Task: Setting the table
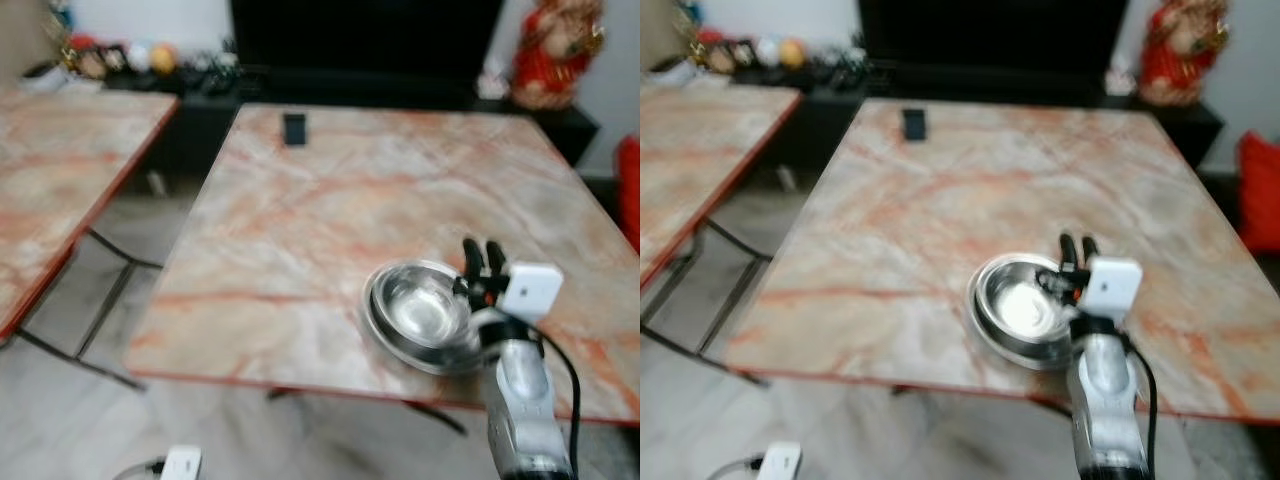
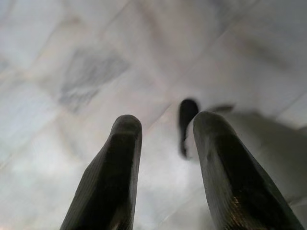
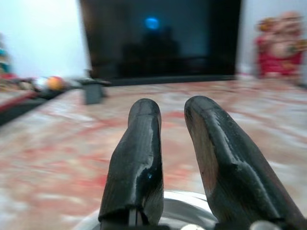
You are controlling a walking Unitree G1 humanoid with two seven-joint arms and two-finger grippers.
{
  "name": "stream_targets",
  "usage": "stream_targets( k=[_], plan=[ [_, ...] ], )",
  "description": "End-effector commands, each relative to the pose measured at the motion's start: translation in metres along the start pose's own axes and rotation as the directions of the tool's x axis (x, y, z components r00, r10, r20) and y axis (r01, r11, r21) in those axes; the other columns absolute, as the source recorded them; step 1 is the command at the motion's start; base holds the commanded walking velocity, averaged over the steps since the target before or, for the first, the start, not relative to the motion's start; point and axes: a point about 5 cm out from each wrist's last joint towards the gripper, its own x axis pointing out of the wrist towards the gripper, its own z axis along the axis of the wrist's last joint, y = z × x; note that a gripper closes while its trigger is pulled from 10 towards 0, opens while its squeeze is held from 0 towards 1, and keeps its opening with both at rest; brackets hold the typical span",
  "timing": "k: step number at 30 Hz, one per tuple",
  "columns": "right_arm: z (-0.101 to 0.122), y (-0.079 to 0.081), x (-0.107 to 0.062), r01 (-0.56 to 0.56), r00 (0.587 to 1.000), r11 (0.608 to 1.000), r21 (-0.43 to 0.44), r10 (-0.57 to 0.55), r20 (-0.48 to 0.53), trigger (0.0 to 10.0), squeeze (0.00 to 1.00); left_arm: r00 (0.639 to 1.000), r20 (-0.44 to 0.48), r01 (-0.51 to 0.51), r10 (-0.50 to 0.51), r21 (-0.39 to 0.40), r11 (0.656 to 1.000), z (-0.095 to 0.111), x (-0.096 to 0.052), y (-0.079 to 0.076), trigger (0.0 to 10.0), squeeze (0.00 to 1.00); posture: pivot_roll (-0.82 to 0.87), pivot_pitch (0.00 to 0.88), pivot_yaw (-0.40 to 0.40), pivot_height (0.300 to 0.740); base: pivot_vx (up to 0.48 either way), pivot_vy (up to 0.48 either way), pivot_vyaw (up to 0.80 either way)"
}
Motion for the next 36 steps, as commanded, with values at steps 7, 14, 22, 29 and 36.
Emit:
stream_targets(
  k=[7,14,22,29,36],
  plan=[
    [0.003,-0.007,0.004,0.019,1.000,1.000,0.012,-0.019,0.007,10.0,0.00,1.000,0.001,0.010,-0.010,-0.006,1.000,0.002,0.001,-0.005,10.0,0.00,0.01,0.000,-0.011,0.736,0.000,0.315,0.00],
    [0.007,-0.003,0.011,0.000,1.000,1.000,0.004,0.000,0.017,10.0,0.00,1.000,0.006,0.007,-0.007,-0.013,1.000,0.004,0.002,-0.006,10.0,0.00,0.01,0.000,-0.012,0.736,0.000,0.314,0.00],
    [0.006,0.000,0.011,-0.003,1.000,1.000,0.009,0.003,0.012,10.0,0.00,1.000,0.005,0.006,-0.006,-0.015,1.000,0.005,0.002,-0.006,10.0,0.00,0.00,0.000,-0.010,0.736,0.000,0.315,0.00],
    [0.005,0.002,0.012,-0.010,1.000,1.000,0.011,0.010,0.008,10.0,0.00,1.000,0.007,0.006,-0.006,-0.017,1.000,0.005,0.002,-0.006,10.0,0.00,0.00,0.000,-0.010,0.736,0.000,0.314,0.00],
    [0.004,0.003,0.014,-0.014,1.000,1.000,0.007,0.014,0.002,10.0,0.00,1.000,0.005,0.010,-0.010,-0.010,1.000,0.004,0.002,-0.006,10.0,0.00,0.00,0.000,-0.010,0.736,0.000,0.313,0.00]
  ],
)
